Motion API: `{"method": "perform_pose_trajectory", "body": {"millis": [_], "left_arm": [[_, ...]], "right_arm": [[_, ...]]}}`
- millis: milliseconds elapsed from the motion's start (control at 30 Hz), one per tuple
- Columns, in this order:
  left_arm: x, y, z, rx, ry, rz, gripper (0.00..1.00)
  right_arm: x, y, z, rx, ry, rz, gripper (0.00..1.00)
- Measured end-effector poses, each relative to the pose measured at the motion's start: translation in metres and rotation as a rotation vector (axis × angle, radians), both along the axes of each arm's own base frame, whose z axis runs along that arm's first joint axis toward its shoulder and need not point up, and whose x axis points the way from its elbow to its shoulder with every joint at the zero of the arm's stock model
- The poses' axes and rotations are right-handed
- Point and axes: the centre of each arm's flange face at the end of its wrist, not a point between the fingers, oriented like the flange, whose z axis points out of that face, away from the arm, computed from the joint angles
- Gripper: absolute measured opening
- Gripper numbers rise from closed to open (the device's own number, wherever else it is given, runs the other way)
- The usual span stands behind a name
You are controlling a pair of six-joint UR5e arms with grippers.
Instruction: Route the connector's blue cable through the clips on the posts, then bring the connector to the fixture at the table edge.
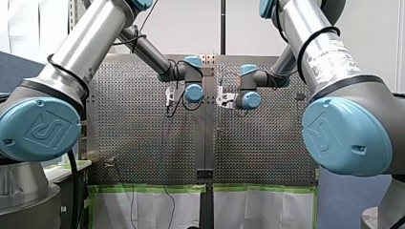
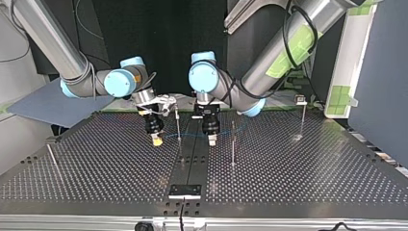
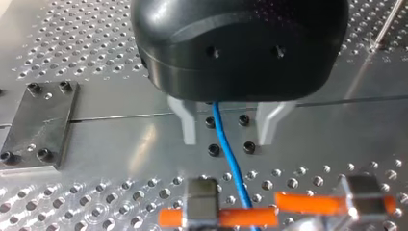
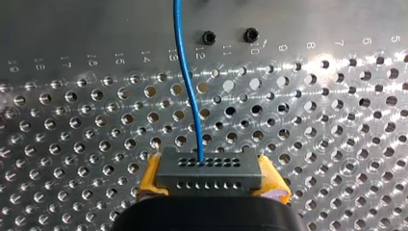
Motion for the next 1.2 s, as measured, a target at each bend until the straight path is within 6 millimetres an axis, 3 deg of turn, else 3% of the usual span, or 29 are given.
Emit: {"method": "perform_pose_trajectory", "body": {"millis": [67, 100, 133, 167, 700, 1200], "left_arm": [[0.000, 0.000, 0.000, 0.000, 0.000, 0.001, 0.29], [0.000, 0.000, 0.000, -0.002, 0.000, 0.002, 0.21], [0.000, 0.000, 0.000, -0.005, -0.001, 0.002, 0.21], [0.000, 0.000, 0.000, -0.007, -0.001, 0.002, 0.00], [-0.001, 0.000, -0.003, -0.071, -0.001, -0.020, 0.00], [-0.016, 0.000, -0.031, -0.050, 0.020, -0.047, 0.00]], "right_arm": [[0.000, 0.000, 0.000, 0.000, 0.000, 0.000, 0.02], [0.000, 0.000, 0.000, 0.000, 0.001, 0.000, 0.02], [0.000, 0.000, 0.000, 0.000, 0.001, 0.000, 0.02], [0.000, 0.000, 0.000, 0.001, 0.002, 0.000, 0.02], [0.000, 0.001, -0.001, 0.006, 0.005, -0.003, 0.02], [-0.008, 0.006, -0.010, 0.066, 0.048, -0.038, 0.02]]}}
